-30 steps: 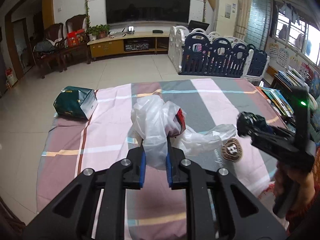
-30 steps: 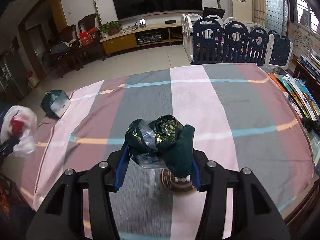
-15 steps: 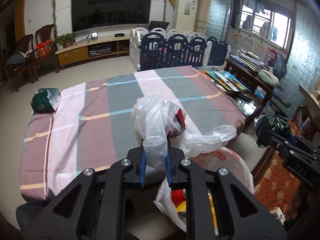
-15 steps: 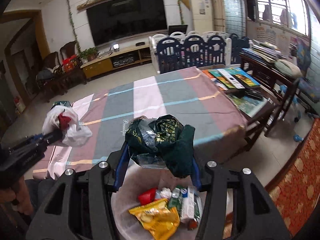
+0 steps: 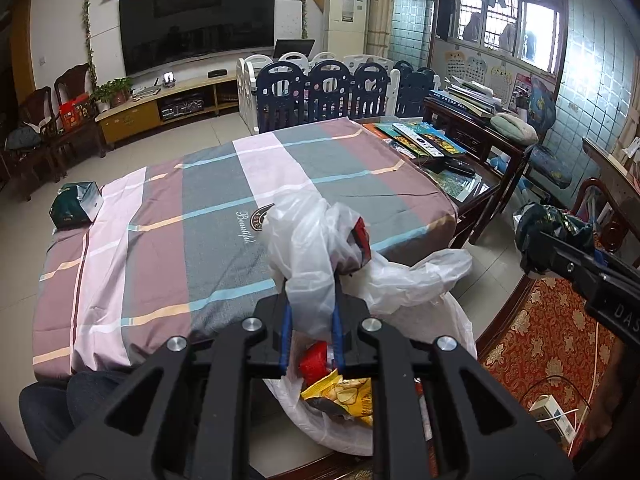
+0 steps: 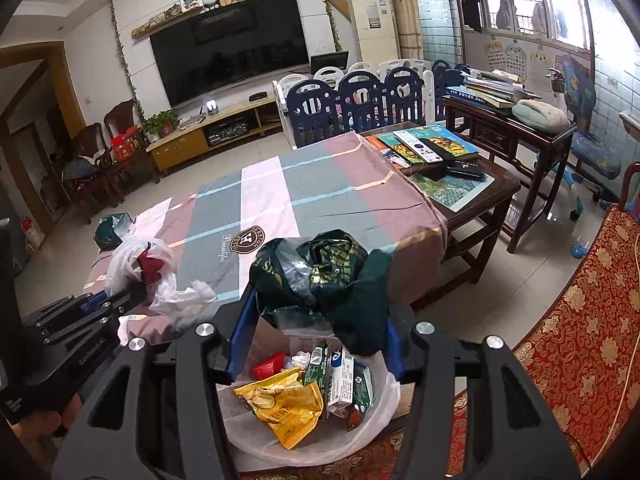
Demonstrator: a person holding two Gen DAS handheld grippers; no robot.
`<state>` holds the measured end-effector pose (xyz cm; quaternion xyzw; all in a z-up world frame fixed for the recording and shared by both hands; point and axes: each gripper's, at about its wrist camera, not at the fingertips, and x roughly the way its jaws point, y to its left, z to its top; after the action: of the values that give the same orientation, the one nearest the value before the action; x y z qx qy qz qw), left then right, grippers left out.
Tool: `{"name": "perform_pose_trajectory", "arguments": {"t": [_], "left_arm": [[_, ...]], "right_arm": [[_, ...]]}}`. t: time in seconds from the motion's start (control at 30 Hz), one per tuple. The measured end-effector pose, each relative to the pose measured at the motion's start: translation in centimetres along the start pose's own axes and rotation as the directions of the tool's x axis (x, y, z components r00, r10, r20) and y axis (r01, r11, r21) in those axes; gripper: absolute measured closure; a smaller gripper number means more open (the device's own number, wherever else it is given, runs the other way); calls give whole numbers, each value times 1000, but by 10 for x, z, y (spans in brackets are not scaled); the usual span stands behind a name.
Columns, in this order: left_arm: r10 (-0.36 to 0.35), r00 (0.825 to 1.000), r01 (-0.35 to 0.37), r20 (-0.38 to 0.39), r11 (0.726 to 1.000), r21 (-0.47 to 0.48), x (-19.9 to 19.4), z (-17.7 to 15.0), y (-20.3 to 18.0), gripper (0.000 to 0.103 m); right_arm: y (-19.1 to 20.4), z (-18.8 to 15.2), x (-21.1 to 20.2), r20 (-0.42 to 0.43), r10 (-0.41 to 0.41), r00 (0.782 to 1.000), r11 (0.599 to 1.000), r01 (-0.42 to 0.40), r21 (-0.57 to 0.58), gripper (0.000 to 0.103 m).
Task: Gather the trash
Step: 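Lower both bags into the wastebasket and open both tools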
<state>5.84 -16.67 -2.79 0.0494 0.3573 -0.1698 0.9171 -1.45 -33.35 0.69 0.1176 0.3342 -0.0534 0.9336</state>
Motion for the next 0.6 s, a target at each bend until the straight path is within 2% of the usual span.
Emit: {"name": "perform_pose_trajectory", "arguments": {"t": [0.2, 0.47, 0.57, 0.6], "left_arm": [[-17, 999, 17, -30, 1000, -5, 9, -2, -4, 86], [-87, 990, 86, -107, 996, -13, 41, -2, -13, 86], [-108, 985, 107, -134, 994, -14, 53, -4, -16, 82], [-115, 983, 114, -141, 993, -16, 57, -5, -17, 76]], "right_arm": [[-2, -3, -2, 3, 6, 1000, 1000, -6, 0, 50], [-6, -3, -3, 2, 3, 1000, 1000, -3, 12, 50], [-6, -2, -3, -1, 3, 1000, 1000, -3, 14, 50], [-7, -2, -3, -1, 4, 1000, 1000, -4, 14, 50]]}}
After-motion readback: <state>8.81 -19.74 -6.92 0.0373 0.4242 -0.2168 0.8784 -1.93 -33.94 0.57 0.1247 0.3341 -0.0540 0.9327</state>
